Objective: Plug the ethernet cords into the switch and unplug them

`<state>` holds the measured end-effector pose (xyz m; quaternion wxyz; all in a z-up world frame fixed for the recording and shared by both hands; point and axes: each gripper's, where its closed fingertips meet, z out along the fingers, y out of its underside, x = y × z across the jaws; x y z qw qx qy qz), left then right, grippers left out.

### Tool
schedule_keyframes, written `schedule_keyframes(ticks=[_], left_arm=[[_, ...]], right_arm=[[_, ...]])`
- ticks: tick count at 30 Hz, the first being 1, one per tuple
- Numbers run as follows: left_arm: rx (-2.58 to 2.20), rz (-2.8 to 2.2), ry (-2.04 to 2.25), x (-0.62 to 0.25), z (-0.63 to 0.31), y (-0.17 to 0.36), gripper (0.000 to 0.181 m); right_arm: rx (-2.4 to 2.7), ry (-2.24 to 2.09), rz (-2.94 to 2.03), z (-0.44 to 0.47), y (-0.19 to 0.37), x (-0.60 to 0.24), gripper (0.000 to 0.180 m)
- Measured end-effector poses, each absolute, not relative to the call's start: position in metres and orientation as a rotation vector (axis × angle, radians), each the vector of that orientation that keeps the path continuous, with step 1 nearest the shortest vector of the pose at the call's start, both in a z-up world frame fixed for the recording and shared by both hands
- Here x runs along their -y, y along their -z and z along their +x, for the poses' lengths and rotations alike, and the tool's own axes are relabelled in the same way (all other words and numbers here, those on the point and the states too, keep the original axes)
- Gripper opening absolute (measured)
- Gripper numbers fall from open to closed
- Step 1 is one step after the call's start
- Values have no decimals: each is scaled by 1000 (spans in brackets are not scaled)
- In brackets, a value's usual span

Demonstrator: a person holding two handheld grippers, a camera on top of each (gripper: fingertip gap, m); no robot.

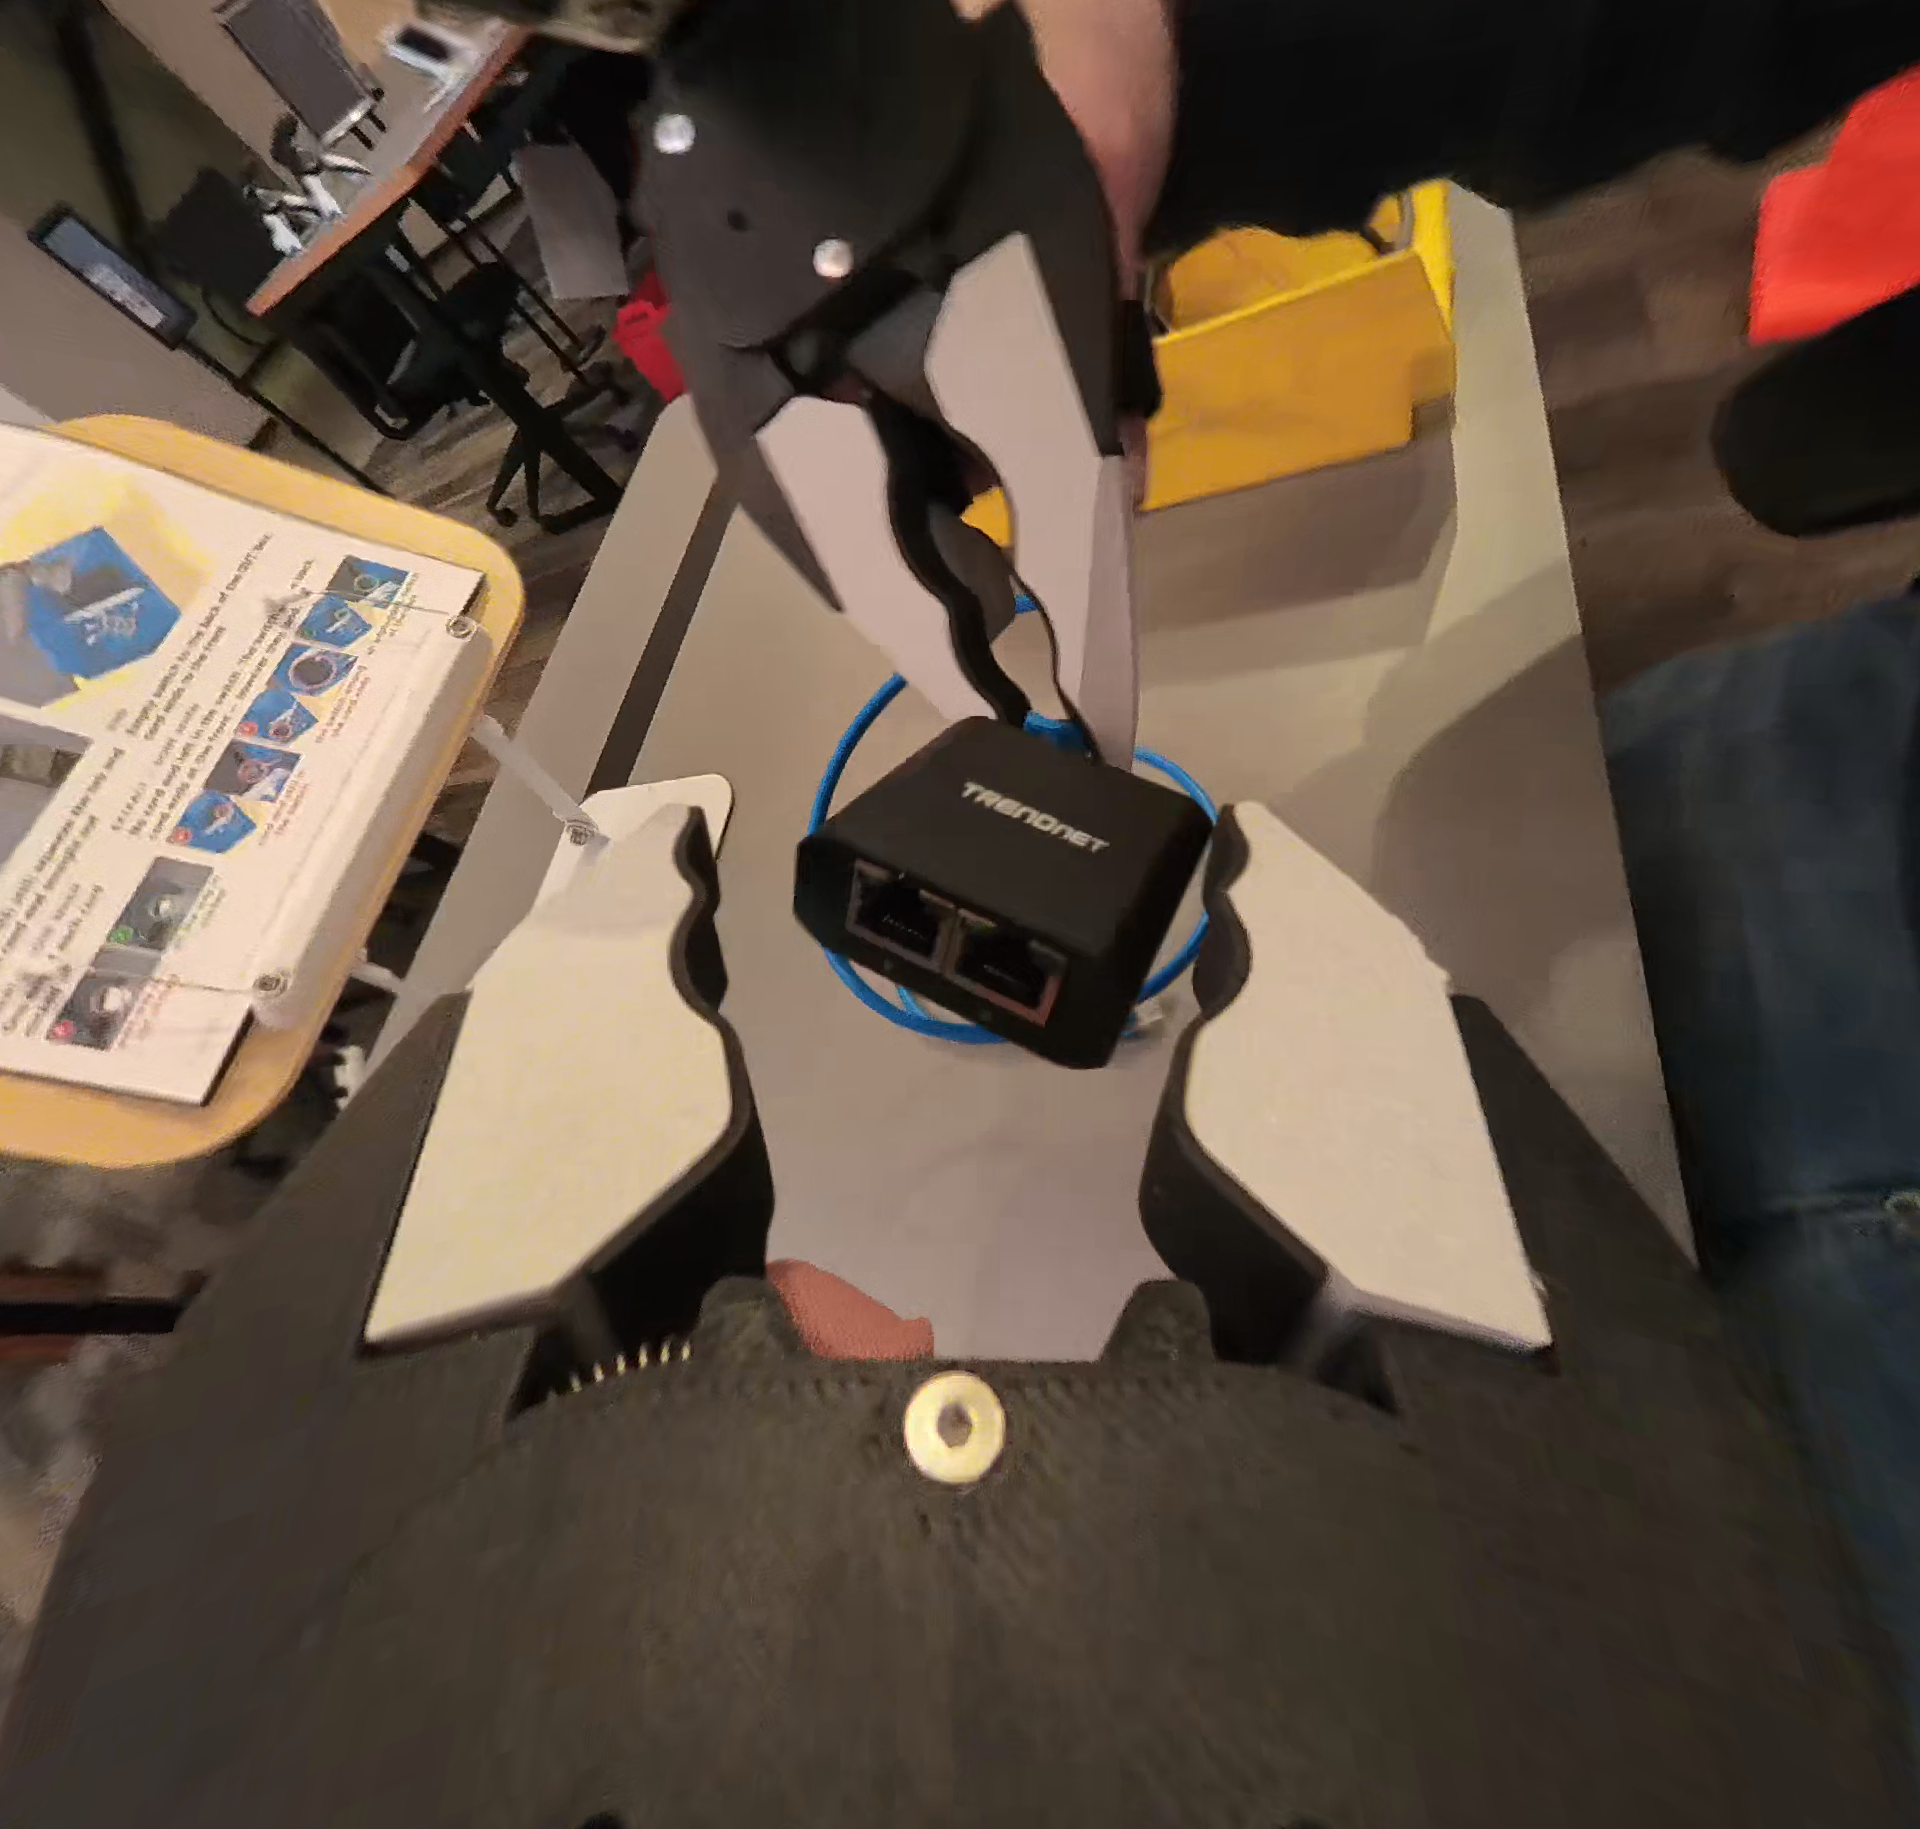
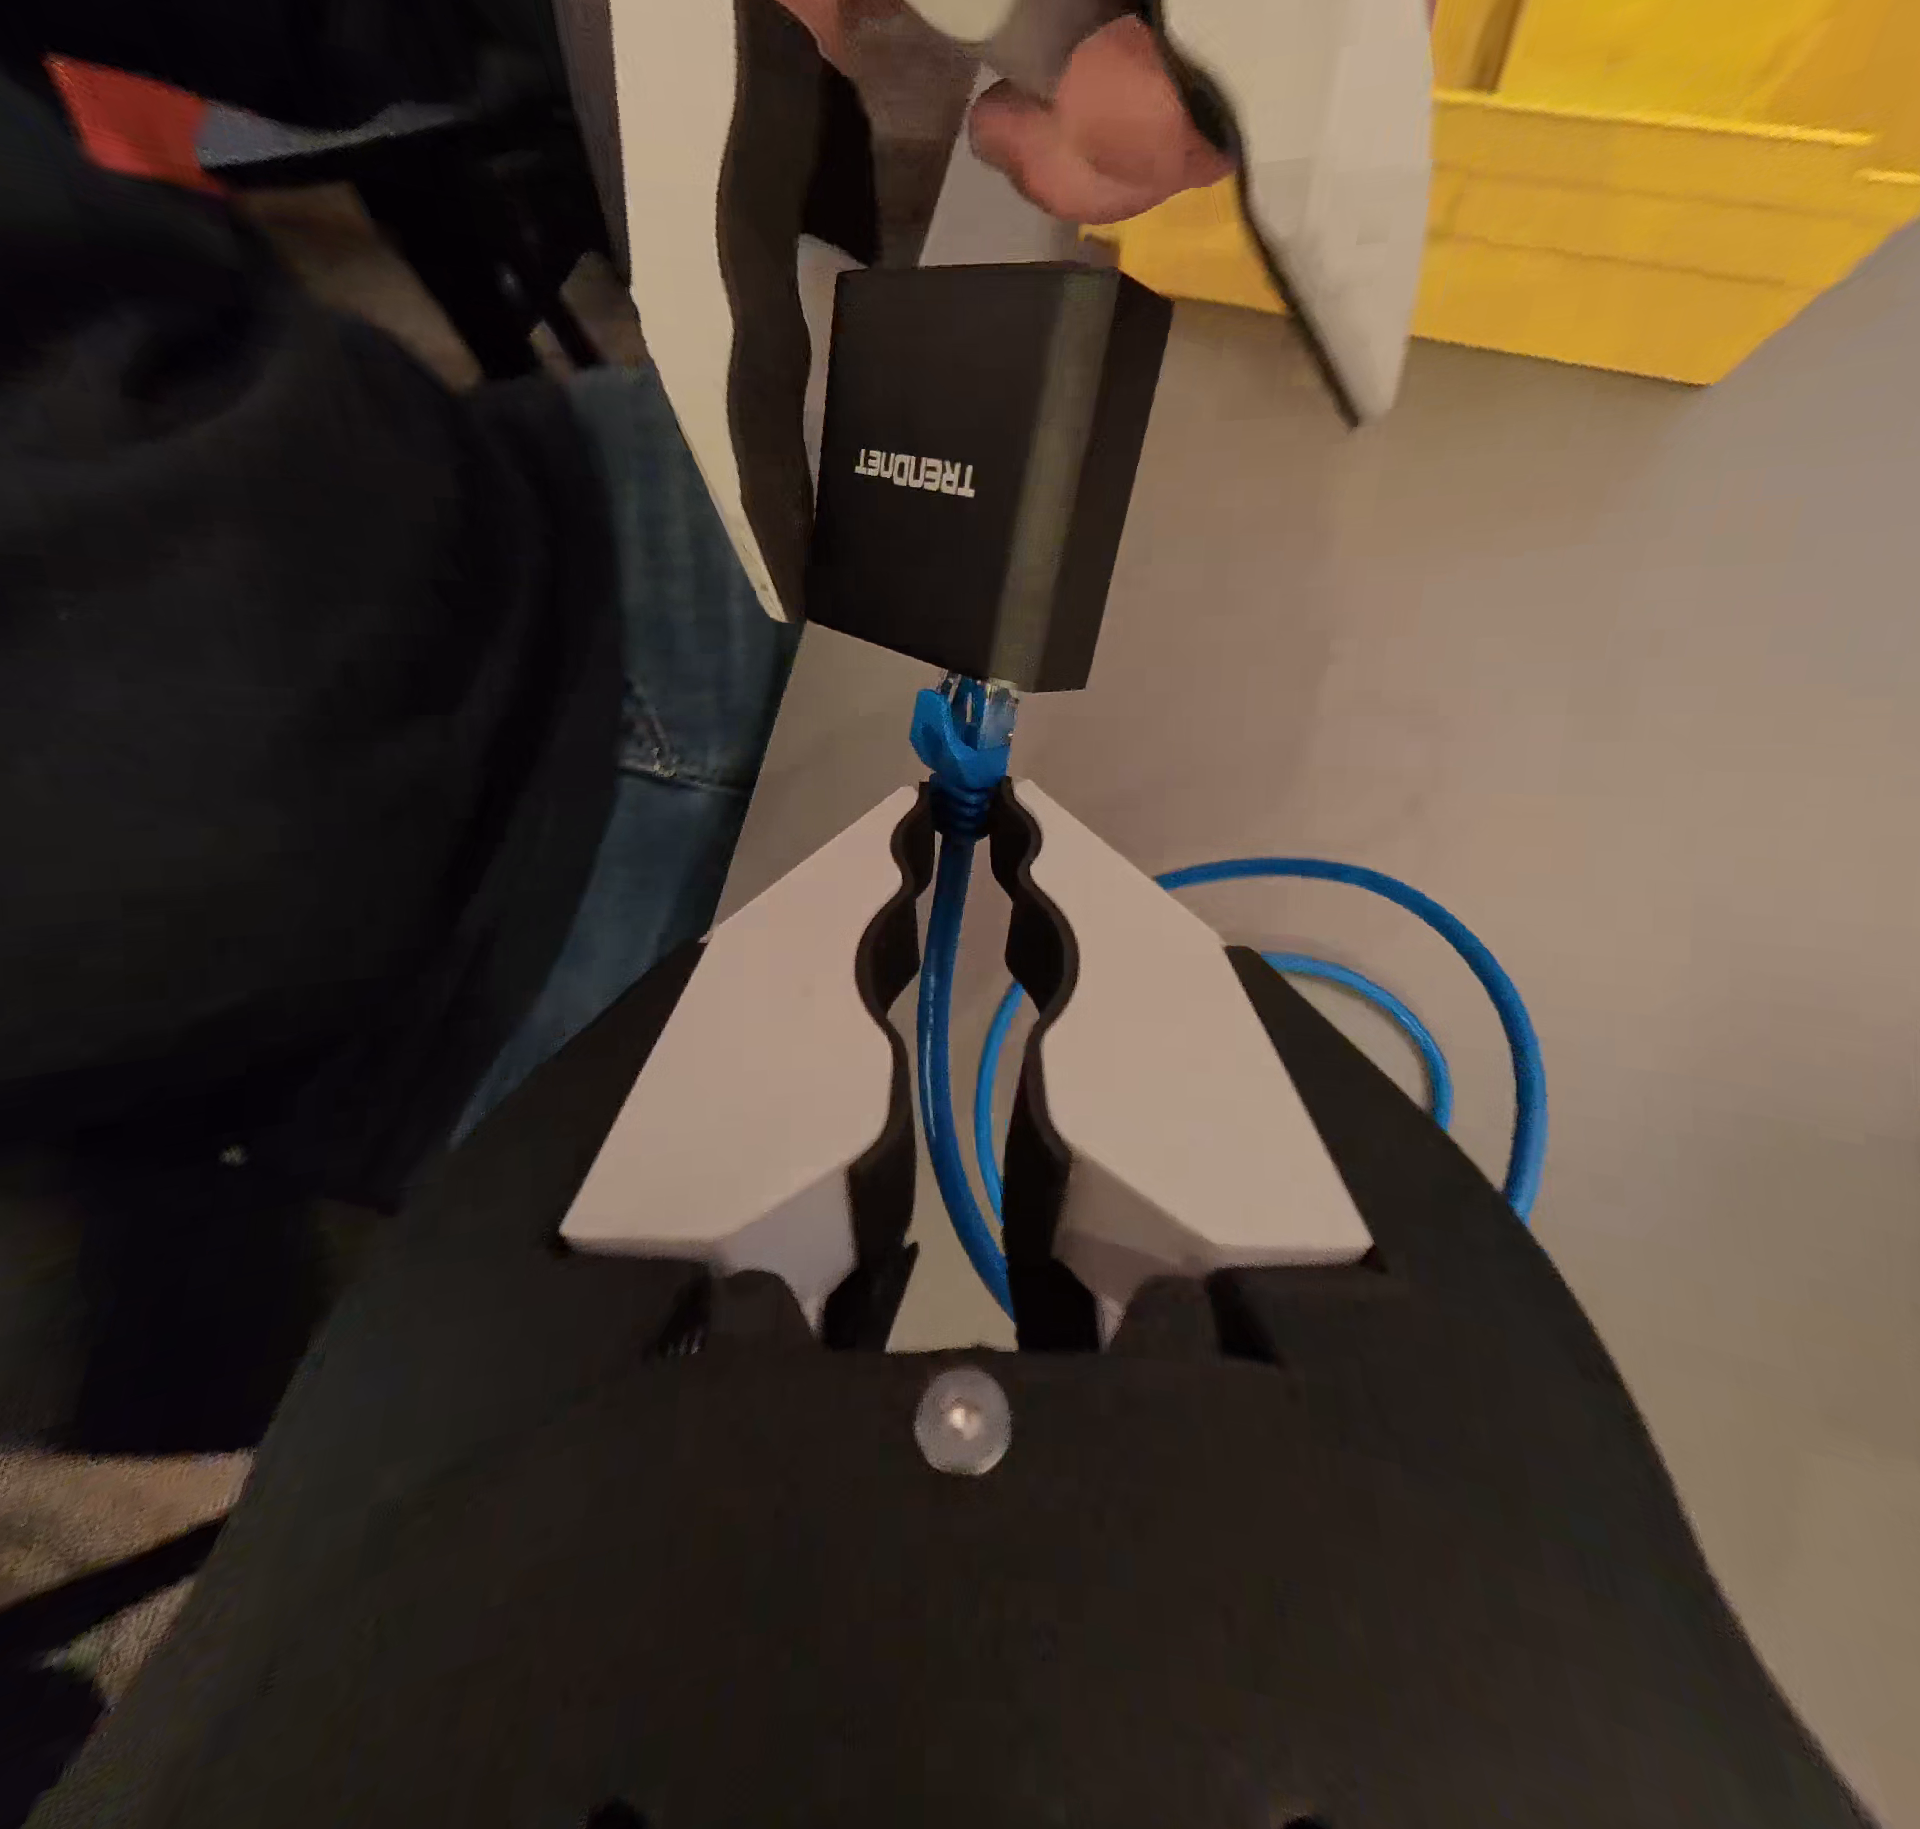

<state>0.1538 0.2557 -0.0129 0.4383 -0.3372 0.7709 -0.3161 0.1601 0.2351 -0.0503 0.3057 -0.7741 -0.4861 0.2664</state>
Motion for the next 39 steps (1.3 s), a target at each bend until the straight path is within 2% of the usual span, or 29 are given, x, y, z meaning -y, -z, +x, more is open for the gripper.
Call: schedule_keyframes(ticks=[7,15,16,19,21,30,35,39], left_arm=[[-2060,-739,778,-228,151,35,75],[-1981,-787,886,-224,153,32,75],[-1948,-820,911,-227,154,30,75],[-1827,-917,1038,-234,155,19,75],[-1743,-986,1111,-240,156,13,75],[-1528,-1202,1382,-248,163,-8,75],[-1543,-1225,1431,-235,166,-12,75],[-1524,-1242,1480,-228,167,-15,74]], right_arm=[[1510,-788,-2050,156,52,-216,7],[1556,-791,-2071,158,54,-216,9],[1528,-762,-2075,160,53,-221,12],[1391,-614,-2009,166,38,-240,37],[1326,-417,-1883,171,22,-251,40],[1324,488,-1404,170,-5,-244,26],[1328,629,-1298,168,-12,-244,27],[1340,621,-1264,165,-15,-242,15]])
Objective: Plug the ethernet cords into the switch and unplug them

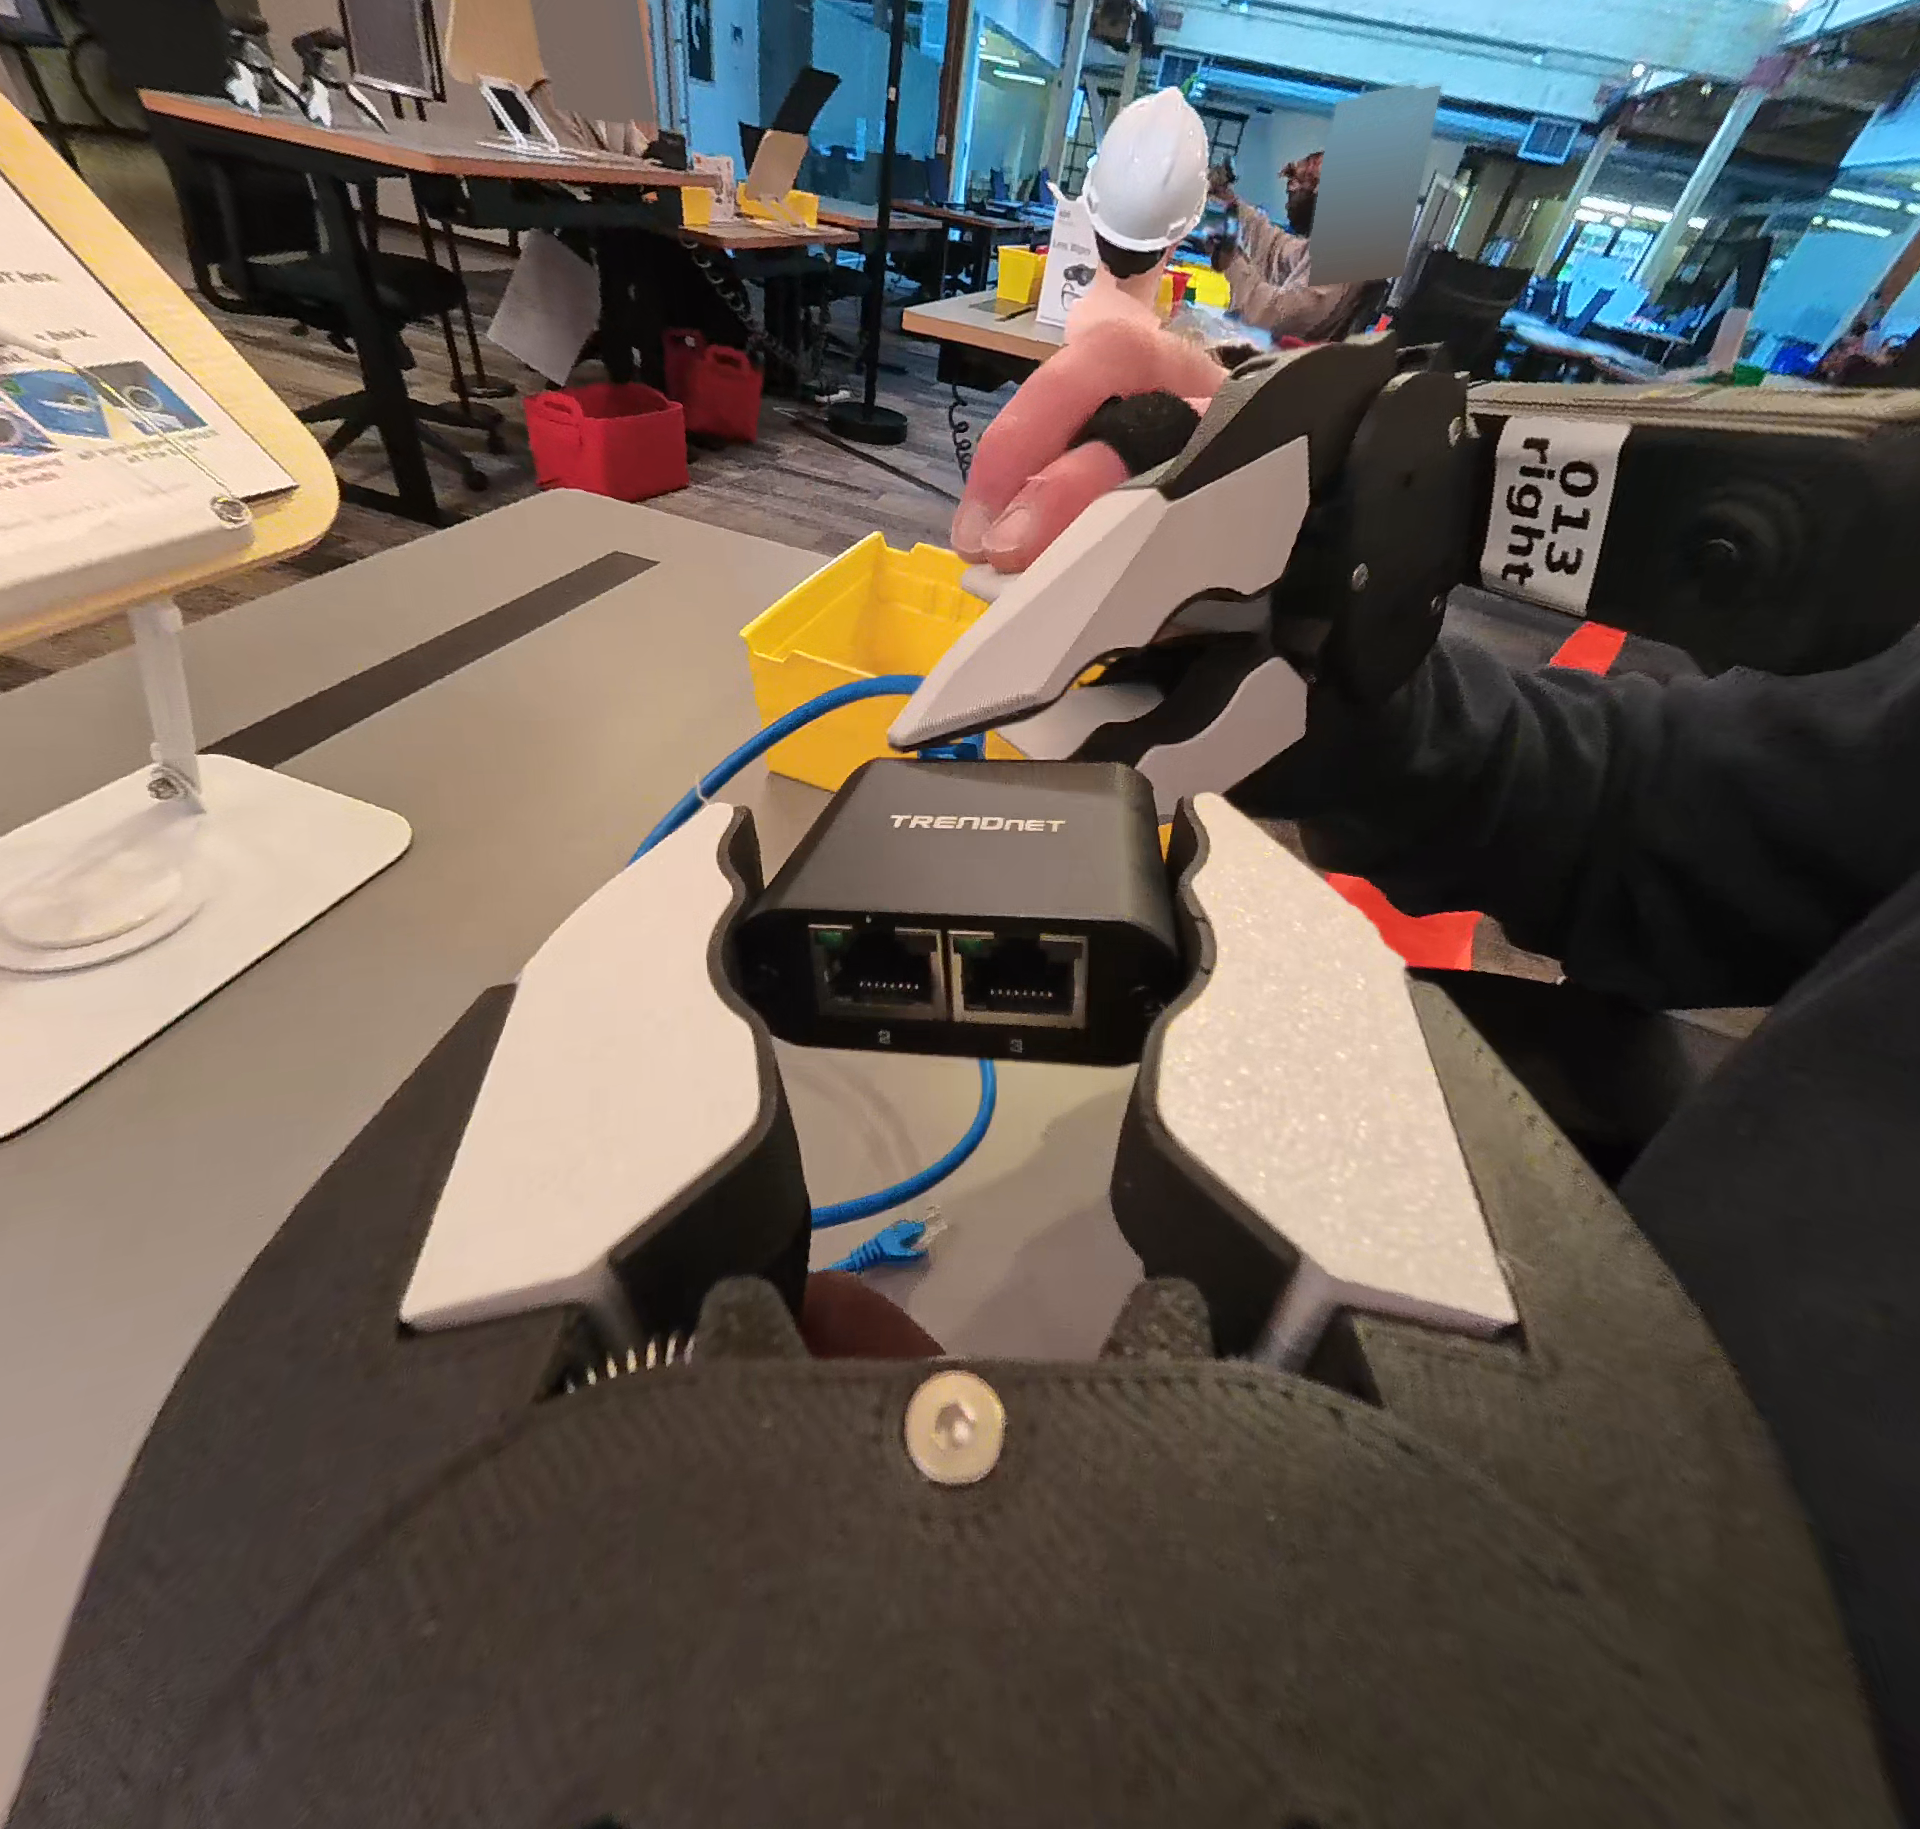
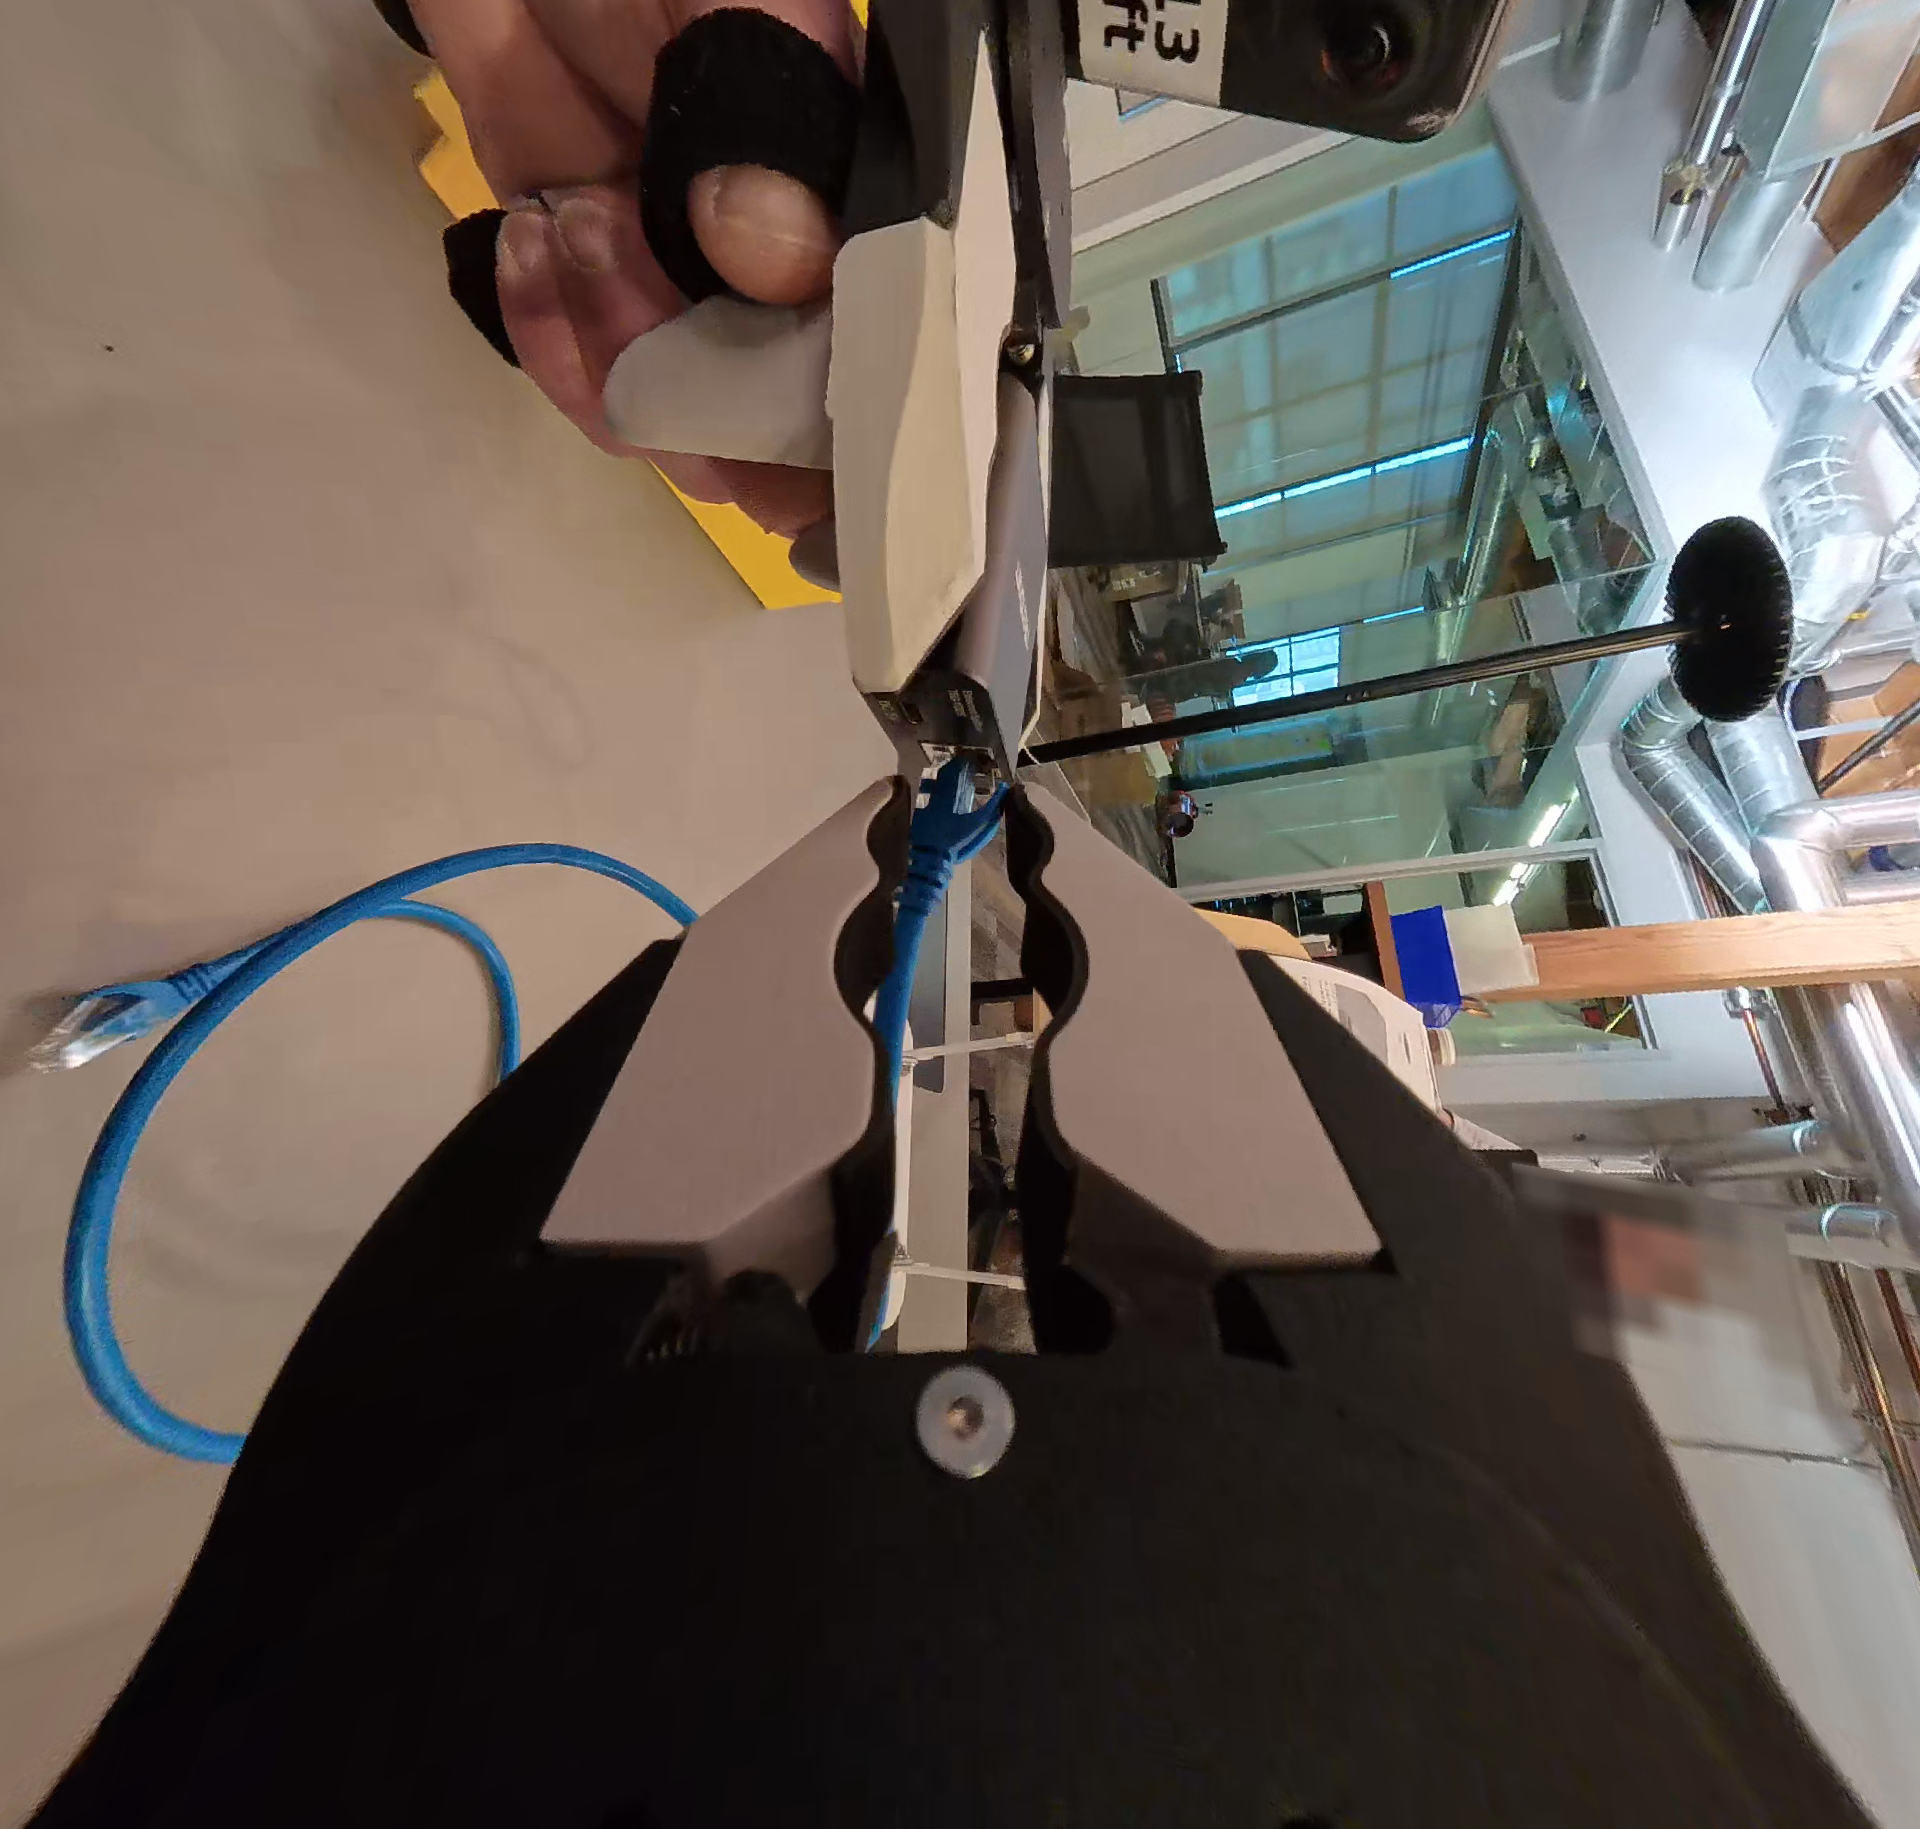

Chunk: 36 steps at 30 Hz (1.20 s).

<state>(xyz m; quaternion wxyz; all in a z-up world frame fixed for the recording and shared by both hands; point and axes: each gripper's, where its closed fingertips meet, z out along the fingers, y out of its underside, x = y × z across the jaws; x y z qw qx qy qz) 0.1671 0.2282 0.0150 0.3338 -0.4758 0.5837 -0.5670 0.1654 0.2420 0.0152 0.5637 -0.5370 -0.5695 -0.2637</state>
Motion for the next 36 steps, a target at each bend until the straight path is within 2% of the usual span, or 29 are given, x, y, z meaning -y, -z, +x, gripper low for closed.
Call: schedule_keyframes(ticks=[23,36], left_arm=[[-1402,-1270,1606,-224,168,-29,74],[-1324,-1212,1665,-219,165,-28,74]], right_arm=[[1492,833,-1271,165,-22,-238,9],[1441,800,-1293,164,-21,-233,9]])
